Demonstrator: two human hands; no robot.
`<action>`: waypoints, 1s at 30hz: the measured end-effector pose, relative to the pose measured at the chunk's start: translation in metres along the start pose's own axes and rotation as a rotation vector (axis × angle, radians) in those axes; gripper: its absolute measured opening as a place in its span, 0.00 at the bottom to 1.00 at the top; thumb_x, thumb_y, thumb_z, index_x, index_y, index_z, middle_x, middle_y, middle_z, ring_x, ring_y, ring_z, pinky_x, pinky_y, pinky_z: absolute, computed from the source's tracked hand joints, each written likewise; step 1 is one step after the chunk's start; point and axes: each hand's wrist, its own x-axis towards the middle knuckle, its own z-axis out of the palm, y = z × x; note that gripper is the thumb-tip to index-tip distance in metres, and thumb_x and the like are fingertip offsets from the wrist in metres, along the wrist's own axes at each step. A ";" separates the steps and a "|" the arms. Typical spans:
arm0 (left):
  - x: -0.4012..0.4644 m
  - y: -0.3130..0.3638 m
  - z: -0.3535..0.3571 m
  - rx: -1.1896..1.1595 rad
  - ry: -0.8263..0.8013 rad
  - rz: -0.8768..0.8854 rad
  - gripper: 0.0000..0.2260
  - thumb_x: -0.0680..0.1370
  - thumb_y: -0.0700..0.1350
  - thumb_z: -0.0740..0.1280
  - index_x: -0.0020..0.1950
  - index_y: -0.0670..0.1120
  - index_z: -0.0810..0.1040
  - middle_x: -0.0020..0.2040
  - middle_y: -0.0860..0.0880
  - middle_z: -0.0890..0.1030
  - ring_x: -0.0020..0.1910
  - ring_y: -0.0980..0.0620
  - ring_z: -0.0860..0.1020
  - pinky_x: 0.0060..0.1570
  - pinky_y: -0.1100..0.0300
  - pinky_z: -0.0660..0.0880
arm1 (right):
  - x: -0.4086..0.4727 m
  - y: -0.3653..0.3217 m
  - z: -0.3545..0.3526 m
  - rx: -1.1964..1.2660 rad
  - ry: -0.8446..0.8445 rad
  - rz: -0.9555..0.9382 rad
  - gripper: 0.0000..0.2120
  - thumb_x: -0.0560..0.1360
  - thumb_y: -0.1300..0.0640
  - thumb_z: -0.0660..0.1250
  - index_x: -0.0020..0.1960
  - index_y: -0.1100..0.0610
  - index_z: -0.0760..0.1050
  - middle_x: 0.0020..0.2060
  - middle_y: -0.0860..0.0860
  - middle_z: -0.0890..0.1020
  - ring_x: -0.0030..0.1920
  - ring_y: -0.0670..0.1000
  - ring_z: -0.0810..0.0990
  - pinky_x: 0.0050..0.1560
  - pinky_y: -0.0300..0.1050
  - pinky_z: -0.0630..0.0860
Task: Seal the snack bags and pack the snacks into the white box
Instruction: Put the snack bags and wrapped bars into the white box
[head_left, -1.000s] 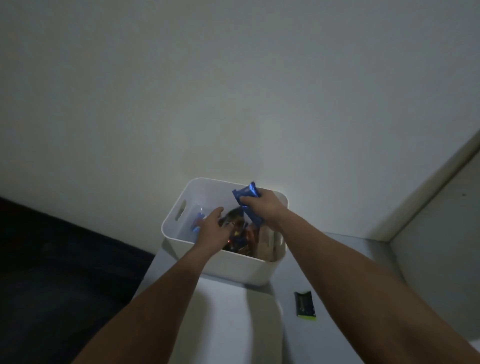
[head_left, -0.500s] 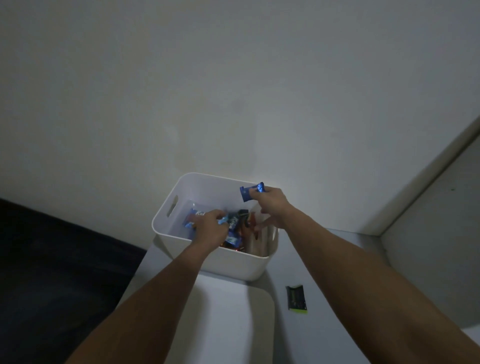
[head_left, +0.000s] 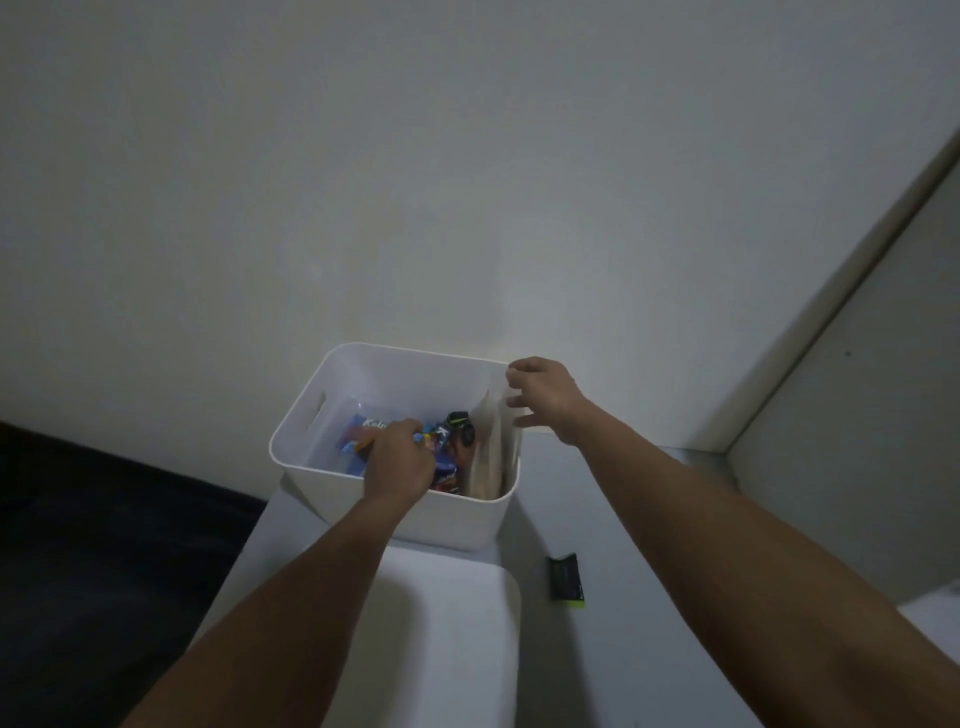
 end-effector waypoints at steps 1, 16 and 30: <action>0.000 -0.002 0.002 0.061 0.001 0.039 0.12 0.74 0.36 0.62 0.55 0.37 0.80 0.53 0.37 0.81 0.54 0.38 0.78 0.55 0.50 0.74 | 0.001 0.005 -0.006 0.012 0.041 -0.008 0.15 0.77 0.58 0.63 0.62 0.59 0.74 0.54 0.58 0.79 0.48 0.56 0.82 0.45 0.53 0.82; -0.003 -0.007 0.021 0.447 -0.022 0.272 0.19 0.79 0.54 0.56 0.54 0.45 0.81 0.53 0.43 0.83 0.53 0.40 0.78 0.51 0.50 0.75 | -0.052 0.202 -0.022 -1.001 -0.108 0.240 0.24 0.73 0.47 0.66 0.65 0.55 0.68 0.59 0.58 0.74 0.57 0.60 0.77 0.56 0.52 0.77; -0.004 -0.006 0.022 0.423 -0.047 0.234 0.18 0.79 0.52 0.55 0.54 0.44 0.80 0.52 0.44 0.82 0.52 0.43 0.79 0.49 0.50 0.77 | -0.027 0.126 -0.014 -0.556 0.469 -0.156 0.19 0.71 0.51 0.70 0.59 0.53 0.70 0.52 0.58 0.77 0.49 0.60 0.78 0.46 0.44 0.71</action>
